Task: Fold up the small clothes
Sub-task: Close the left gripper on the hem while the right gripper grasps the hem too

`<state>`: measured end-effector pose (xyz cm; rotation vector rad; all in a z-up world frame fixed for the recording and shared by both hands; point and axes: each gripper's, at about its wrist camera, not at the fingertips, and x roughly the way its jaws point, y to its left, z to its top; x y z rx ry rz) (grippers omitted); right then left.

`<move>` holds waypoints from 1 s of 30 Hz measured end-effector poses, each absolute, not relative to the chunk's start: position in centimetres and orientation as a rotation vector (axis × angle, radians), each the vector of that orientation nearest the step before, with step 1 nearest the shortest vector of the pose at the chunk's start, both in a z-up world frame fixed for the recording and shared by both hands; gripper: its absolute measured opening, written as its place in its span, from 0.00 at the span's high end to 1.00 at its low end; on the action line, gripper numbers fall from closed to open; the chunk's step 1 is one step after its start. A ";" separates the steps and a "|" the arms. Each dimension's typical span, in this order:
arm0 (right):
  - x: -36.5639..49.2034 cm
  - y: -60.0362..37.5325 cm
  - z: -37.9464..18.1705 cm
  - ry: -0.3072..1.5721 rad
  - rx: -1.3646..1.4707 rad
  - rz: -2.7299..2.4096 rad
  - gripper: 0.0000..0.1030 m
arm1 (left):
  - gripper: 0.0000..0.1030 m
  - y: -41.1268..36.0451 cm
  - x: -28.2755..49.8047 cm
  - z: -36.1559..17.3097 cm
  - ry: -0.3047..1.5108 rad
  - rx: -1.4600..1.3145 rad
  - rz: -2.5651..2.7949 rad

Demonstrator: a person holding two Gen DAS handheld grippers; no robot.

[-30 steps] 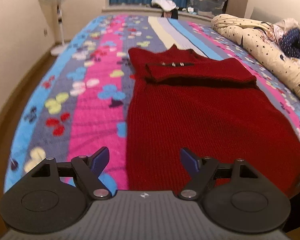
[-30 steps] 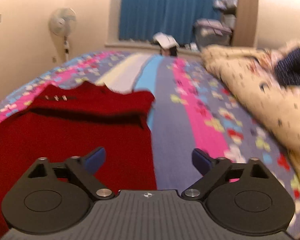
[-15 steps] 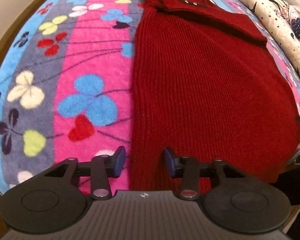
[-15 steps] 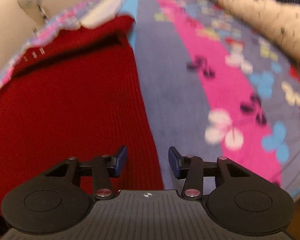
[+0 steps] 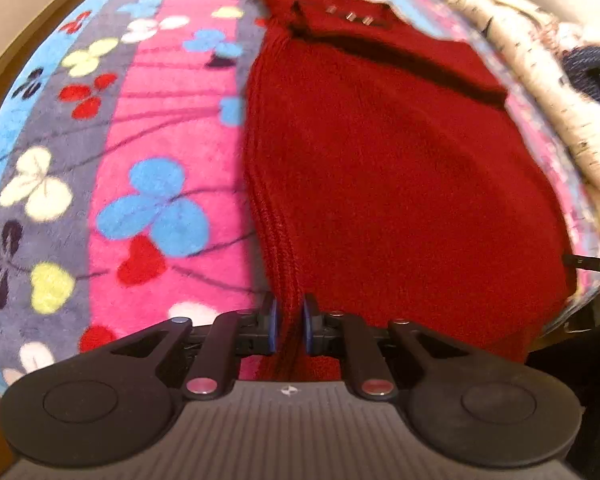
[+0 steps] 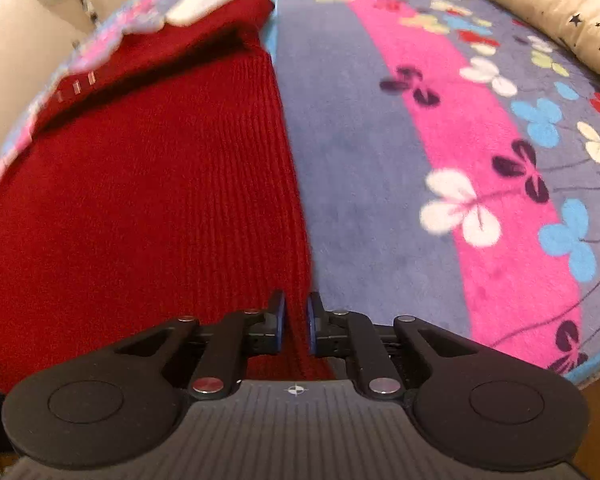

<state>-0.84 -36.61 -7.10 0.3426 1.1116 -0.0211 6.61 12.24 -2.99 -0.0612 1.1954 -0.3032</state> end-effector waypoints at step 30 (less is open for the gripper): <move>-0.7 -35.4 -7.2 1.140 0.229 -0.008 0.76 | 0.80 12.3 7.3 -4.2 1.228 -0.030 -0.287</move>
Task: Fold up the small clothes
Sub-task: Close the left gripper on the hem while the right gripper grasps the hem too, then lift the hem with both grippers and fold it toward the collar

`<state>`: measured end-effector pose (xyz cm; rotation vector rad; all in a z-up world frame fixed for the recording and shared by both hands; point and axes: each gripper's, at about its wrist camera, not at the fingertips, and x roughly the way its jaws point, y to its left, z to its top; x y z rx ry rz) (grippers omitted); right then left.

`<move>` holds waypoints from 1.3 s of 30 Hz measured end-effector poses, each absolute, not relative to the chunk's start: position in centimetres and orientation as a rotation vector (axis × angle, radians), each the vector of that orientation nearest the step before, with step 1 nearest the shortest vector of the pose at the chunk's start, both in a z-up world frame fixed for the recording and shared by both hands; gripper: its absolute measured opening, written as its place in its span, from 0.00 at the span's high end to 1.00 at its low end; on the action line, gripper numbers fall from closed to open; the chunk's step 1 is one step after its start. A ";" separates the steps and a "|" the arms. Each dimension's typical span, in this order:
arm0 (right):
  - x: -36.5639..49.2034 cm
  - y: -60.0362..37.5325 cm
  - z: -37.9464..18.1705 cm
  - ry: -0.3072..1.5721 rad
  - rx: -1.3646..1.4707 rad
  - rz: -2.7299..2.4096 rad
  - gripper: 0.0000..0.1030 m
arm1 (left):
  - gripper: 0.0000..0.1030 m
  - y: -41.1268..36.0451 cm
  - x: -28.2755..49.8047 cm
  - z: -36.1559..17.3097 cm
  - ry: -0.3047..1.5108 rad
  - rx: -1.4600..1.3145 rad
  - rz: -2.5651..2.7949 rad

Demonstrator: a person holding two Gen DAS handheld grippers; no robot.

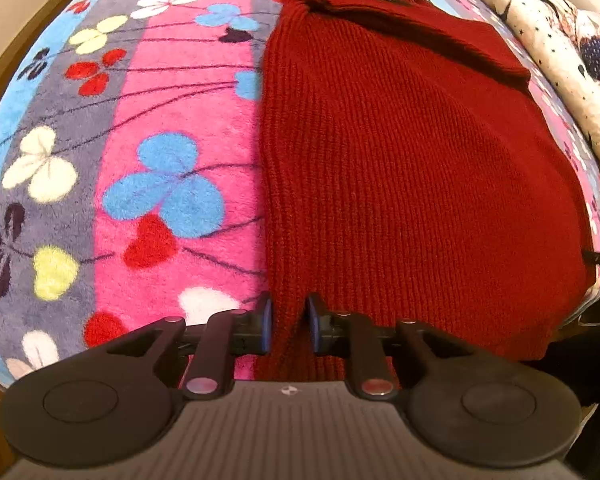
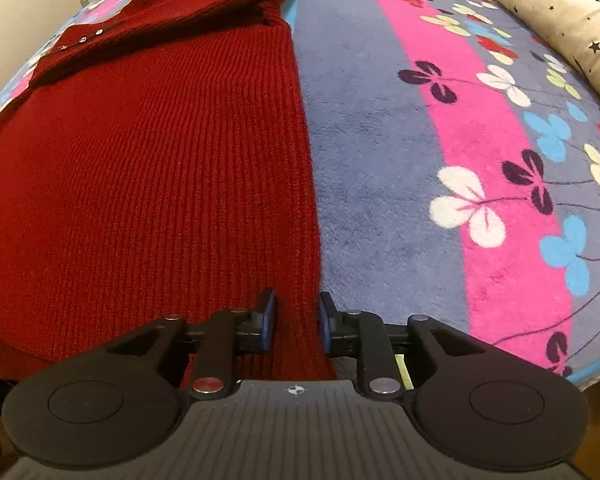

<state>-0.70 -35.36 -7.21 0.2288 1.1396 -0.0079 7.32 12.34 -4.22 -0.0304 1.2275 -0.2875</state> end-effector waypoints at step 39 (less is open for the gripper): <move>-9.9 -43.9 11.0 0.566 0.616 0.313 0.94 | 0.92 19.2 -1.7 14.5 0.699 -0.289 -0.561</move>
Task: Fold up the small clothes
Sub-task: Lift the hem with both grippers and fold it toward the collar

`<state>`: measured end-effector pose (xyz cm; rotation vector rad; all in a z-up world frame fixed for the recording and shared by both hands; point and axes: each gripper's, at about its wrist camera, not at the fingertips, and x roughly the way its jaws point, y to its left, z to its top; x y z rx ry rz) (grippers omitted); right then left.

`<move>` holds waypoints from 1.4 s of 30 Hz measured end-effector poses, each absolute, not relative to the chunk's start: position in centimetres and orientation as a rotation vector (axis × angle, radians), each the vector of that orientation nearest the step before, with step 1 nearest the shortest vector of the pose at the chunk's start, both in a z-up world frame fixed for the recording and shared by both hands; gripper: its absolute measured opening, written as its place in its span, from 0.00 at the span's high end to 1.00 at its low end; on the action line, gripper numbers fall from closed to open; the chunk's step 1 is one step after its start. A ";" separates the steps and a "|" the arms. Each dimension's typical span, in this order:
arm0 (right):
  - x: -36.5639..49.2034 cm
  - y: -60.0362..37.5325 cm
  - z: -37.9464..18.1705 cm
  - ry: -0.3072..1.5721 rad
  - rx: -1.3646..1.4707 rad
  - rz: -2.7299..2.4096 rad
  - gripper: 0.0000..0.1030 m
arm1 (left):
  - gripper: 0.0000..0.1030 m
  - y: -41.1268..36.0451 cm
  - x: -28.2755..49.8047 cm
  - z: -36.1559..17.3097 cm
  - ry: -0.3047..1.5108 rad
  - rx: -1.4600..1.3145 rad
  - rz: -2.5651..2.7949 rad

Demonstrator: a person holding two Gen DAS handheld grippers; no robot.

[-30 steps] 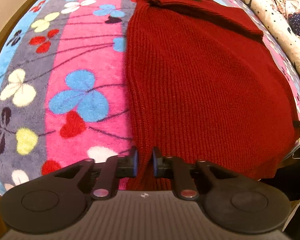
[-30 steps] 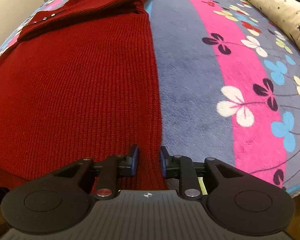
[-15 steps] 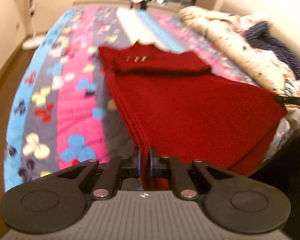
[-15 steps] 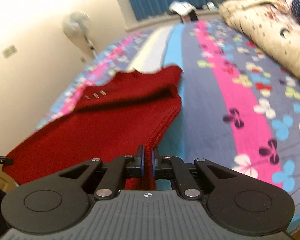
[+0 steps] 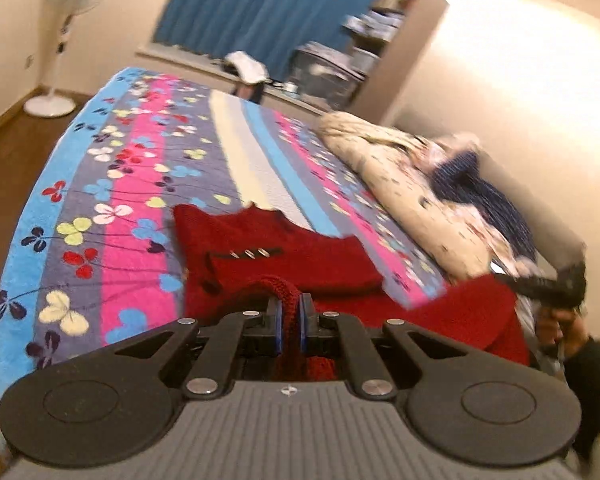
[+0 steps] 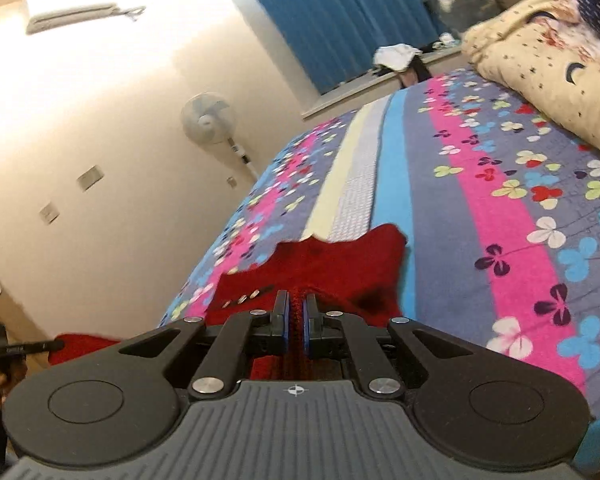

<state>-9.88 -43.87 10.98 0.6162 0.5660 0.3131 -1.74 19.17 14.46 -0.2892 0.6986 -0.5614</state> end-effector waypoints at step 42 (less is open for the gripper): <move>16.5 -40.3 -5.2 0.930 0.677 0.091 0.81 | 0.56 15.1 24.5 -3.0 1.062 -0.342 -0.241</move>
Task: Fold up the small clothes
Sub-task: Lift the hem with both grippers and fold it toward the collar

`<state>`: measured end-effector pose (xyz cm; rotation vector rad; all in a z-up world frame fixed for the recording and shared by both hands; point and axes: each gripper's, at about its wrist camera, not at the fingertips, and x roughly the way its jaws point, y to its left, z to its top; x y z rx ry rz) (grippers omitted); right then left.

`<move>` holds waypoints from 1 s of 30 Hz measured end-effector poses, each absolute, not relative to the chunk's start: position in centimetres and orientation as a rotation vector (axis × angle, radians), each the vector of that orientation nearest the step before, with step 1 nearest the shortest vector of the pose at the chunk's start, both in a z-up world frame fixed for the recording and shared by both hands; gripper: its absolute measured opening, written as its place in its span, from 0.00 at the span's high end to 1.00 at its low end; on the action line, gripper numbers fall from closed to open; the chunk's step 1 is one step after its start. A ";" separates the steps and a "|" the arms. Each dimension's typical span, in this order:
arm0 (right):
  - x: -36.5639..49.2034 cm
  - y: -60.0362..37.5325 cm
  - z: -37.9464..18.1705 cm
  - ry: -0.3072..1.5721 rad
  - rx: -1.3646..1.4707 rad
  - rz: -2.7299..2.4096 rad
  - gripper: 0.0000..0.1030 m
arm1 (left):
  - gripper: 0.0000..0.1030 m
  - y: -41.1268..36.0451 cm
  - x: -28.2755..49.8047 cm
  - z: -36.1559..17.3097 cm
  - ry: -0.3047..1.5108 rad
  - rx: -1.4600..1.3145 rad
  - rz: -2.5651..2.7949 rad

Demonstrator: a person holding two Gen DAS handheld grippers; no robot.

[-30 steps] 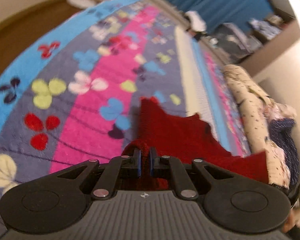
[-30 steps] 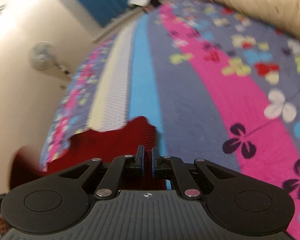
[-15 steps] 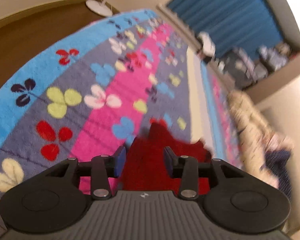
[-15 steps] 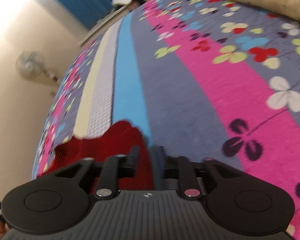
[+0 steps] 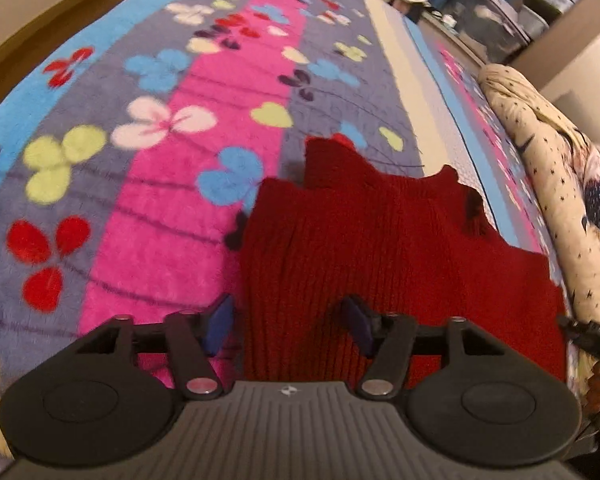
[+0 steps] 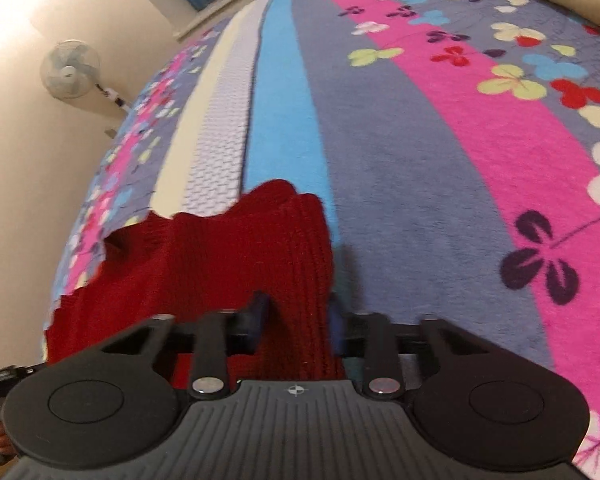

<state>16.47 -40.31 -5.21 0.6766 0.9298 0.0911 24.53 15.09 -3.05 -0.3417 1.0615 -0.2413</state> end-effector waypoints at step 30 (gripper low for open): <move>23.2 -39.7 -5.9 0.888 0.478 -0.126 0.86 | 0.76 12.3 27.7 -2.2 0.889 -0.115 -0.091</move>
